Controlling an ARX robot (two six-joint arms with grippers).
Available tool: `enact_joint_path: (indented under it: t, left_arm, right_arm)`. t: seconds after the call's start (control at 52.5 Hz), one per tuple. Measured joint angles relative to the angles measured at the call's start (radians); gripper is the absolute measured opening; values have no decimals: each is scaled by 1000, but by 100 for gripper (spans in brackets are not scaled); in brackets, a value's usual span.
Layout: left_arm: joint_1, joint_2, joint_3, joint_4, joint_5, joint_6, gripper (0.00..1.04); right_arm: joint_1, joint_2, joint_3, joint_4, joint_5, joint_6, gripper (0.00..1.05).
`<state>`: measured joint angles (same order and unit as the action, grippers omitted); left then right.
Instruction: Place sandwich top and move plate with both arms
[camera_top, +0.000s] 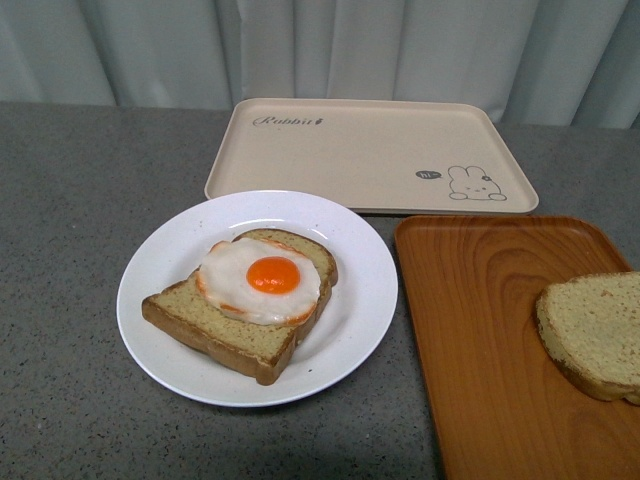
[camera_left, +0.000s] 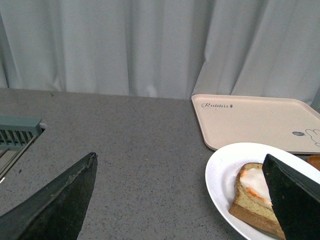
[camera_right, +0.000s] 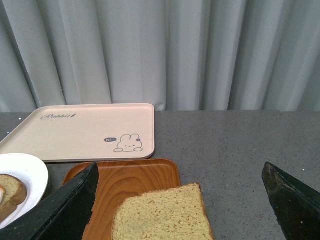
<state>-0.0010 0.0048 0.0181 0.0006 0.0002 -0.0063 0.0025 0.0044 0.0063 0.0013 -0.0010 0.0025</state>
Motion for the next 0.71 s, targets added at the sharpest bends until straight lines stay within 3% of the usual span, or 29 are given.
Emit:
enact_joint_path:
  t: [0.705]
  left_arm:
    - [0,0,0,0,0,0,98]
  right_arm:
    - [0,0,0,0,0,0,96]
